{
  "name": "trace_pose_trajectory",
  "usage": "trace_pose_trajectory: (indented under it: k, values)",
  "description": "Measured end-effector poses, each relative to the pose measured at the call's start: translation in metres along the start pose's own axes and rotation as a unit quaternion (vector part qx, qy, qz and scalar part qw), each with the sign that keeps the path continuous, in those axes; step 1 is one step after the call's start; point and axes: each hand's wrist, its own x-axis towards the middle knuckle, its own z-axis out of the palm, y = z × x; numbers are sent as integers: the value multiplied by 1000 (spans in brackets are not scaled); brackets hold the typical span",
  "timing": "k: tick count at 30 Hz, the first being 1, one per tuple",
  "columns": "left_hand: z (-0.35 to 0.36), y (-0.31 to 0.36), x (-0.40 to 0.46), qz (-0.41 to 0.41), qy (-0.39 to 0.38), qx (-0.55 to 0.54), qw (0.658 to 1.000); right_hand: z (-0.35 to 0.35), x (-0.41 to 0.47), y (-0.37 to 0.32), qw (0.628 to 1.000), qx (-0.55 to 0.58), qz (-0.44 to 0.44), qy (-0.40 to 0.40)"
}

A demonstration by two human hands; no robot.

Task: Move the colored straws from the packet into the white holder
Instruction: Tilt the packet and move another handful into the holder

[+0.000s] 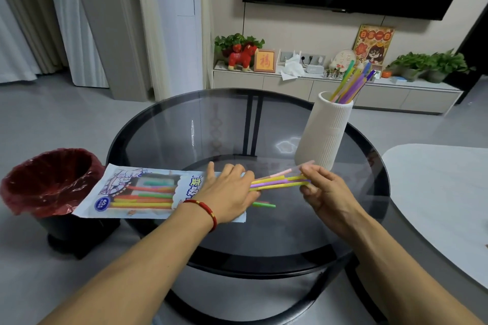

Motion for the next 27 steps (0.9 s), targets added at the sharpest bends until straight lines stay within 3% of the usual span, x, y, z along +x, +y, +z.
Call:
trace_pose_trajectory:
  k: [5,9,13,17,22,25,27]
  values:
    - [3,1,0,3,-15,-9,1000,9,3,8,987,-126,-81,56]
    - [4,0,1,-4,-32,-7,999,-2,4,-10,984,-25,-90,154]
    - [6,1,2,2,-31,-16,999,13,-3,1,991,65,-25,113]
    - [7,2,2,6,-34,-17,999,29,-5,17,996,-46,-34,67]
    - [7,1,2,-5,-29,-21,999,19,0,1,978,-65,-109,164]
    - [10,5,2,12,-30,-19,999,27,-5,13,991,-64,-68,98]
    - [10,6,3,21,-16,-29,999,31,-7,18,987,-105,-90,80]
